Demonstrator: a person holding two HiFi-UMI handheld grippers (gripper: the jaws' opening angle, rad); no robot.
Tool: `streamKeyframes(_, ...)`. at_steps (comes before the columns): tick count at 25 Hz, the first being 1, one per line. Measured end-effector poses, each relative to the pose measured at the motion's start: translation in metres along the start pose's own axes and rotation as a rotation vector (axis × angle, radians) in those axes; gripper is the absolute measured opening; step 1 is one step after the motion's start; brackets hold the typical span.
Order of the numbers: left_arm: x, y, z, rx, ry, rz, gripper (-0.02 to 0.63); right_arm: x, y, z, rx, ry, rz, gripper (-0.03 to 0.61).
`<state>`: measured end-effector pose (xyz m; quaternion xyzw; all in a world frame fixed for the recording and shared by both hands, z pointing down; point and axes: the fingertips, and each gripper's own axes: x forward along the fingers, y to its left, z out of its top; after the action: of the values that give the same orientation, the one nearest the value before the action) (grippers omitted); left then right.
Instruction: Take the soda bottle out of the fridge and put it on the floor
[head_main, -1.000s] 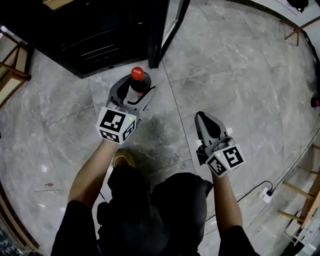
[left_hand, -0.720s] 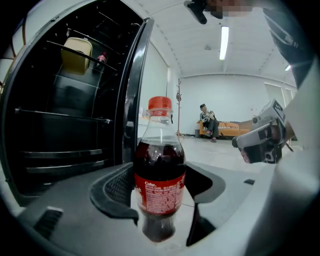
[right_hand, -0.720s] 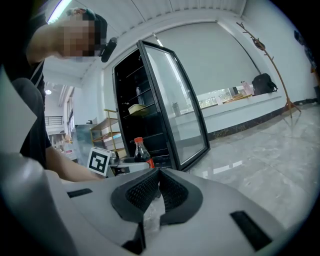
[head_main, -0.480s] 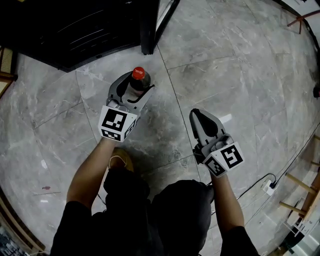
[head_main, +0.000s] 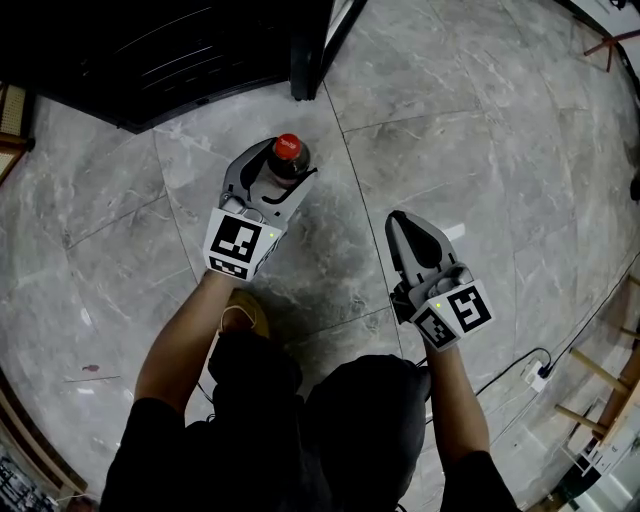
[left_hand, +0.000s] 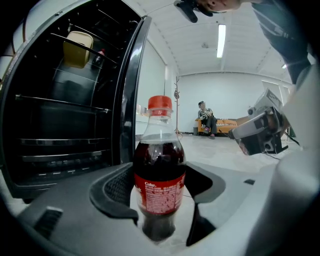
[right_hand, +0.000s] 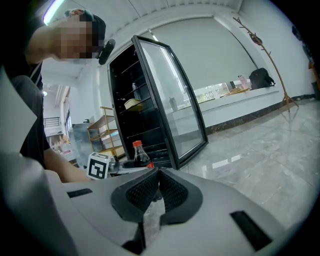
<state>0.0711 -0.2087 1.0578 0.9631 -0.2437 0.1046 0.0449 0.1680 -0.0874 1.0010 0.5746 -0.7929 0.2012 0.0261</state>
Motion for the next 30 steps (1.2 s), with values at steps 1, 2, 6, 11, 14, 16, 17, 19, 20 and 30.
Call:
streamKeyframes(1, -0.001, 0.000, -0.001, 0.003, -0.002, 0.000, 0.307, 0.001, 0.000, 0.000, 0.000, 0.001, 0.000, 0.023)
streamKeyframes(2, -0.001, 0.000, -0.001, 0.002, -0.004, 0.002, 0.307, 0.002, 0.001, -0.001, 0.000, 0.002, 0.001, 0.023)
streamKeyframes(6, -0.002, 0.001, 0.000, -0.028, -0.010, 0.007, 0.308, 0.004, 0.003, -0.001, -0.005, 0.008, 0.007, 0.023)
streamKeyframes(11, -0.004, -0.006, -0.003, -0.034, 0.022, -0.011, 0.310, 0.006, 0.004, 0.005, -0.012, 0.013, 0.008, 0.023)
streamKeyframes(14, -0.006, -0.007, -0.004, -0.047, 0.039, -0.001, 0.311, 0.008, 0.004, 0.012, -0.013, 0.010, 0.007, 0.023)
streamKeyframes(16, -0.008, -0.007, 0.001, -0.042, 0.031, 0.004, 0.311, 0.010, 0.005, 0.018, -0.017, 0.005, 0.010, 0.023)
streamKeyframes(17, -0.009, -0.006, 0.005, -0.037, 0.026, 0.007, 0.311, 0.012, 0.006, 0.021, -0.020, 0.001, 0.013, 0.023)
streamKeyframes(19, -0.013, -0.005, 0.010, -0.039, 0.023, 0.016, 0.311, 0.014, 0.009, 0.029, -0.025, -0.007, 0.019, 0.023)
streamKeyframes(20, -0.016, -0.004, 0.013, -0.047, 0.023, 0.021, 0.311, 0.014, 0.009, 0.033, -0.028, -0.010, 0.021, 0.023)
streamKeyframes(30, -0.048, 0.000, 0.068, -0.057, 0.004, 0.069, 0.311, 0.001, 0.010, 0.083, -0.041, -0.061, 0.004, 0.023)
